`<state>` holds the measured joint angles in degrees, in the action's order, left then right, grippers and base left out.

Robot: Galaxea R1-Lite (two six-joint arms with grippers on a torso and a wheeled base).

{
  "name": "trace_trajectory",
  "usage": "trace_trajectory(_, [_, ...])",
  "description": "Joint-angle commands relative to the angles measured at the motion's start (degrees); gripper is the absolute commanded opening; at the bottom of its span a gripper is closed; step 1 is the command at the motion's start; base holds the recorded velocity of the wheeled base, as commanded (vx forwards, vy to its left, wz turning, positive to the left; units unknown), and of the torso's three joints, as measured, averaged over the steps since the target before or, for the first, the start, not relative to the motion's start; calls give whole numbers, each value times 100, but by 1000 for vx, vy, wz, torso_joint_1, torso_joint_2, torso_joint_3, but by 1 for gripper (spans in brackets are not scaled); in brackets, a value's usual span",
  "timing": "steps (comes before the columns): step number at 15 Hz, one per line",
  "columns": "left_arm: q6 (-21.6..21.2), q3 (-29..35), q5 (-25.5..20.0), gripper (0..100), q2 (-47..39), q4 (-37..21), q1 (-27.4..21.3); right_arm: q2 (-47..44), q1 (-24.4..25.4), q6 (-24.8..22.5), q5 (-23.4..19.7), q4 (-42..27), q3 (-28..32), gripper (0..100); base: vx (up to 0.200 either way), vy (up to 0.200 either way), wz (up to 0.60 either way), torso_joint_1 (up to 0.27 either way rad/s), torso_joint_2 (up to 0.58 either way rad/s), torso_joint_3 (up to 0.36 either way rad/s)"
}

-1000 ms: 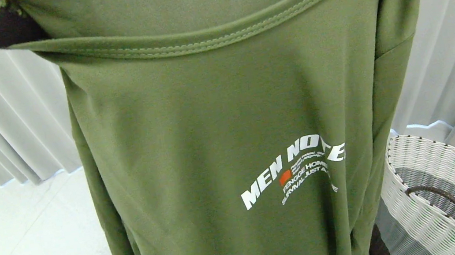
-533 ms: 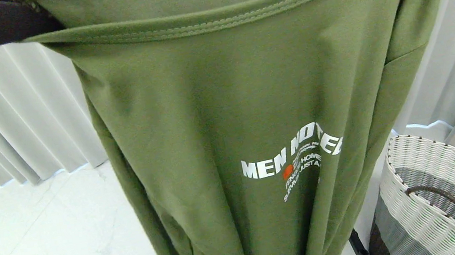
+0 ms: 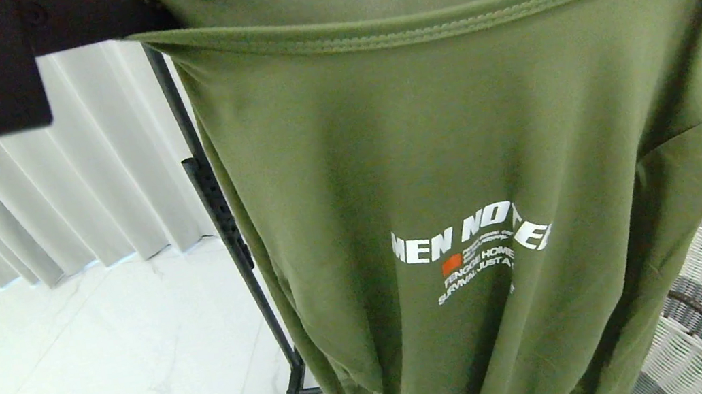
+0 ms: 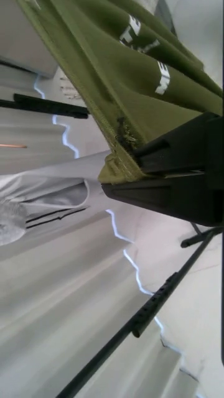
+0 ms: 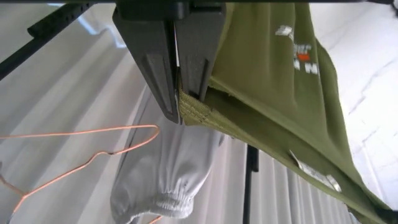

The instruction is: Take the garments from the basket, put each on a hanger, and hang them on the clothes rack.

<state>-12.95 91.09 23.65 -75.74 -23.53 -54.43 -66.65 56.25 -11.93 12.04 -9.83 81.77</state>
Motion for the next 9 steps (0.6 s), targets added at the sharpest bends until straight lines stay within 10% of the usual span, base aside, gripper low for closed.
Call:
trace_trajectory(1, [-50, -56, 17, 0, -46, 6, -6, 2, 18, -37, -18, -2, -48, 0, 0, 0, 0, 0, 0, 0])
trace_trajectory(3, [-366, 181, 281, 0, -46, -3, -24, -200, 18, -661, -44, -55, 357, 0, 0, 0, 0, 0, 0, 0])
trace_trajectory(9, [-384, 216, 395, 0, -160, 261, -41, -244, 9, -503, -62, 25, 75, 0, 0, 0, 0, 0, 0, 0])
